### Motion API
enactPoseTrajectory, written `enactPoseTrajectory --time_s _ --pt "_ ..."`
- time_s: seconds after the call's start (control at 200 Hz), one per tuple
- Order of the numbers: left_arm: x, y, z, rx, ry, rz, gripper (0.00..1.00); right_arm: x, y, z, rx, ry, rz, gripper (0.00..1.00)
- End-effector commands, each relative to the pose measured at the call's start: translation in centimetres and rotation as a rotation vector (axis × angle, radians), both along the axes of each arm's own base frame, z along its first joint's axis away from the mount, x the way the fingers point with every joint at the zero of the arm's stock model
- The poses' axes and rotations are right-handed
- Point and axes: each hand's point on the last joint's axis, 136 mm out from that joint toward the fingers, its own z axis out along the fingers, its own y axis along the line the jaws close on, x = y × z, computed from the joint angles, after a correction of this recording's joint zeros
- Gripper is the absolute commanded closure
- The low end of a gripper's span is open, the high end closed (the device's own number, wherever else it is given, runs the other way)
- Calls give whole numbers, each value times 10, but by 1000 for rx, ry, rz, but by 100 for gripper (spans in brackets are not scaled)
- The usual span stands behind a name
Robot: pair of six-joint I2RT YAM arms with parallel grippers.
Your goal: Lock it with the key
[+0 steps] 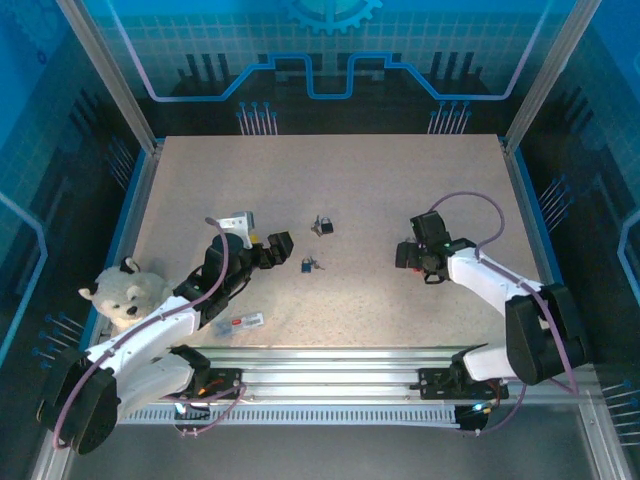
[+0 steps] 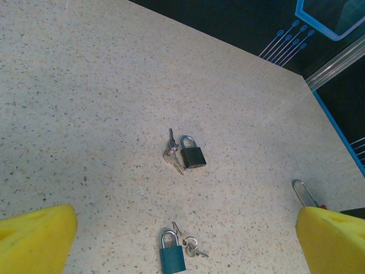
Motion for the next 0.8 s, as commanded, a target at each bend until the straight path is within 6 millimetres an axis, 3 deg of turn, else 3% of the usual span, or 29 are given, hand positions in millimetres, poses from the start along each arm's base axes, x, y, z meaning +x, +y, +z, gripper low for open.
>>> enactPoseTrajectory --time_s 0.0,0.796 --pt "2 -2 6 -9 -4 -8 1 5 -3 -2 -4 12 -9 12" --pt "3 -6 1 -11 9 -22 1 18 -2 -17 -15 62 -5 23"
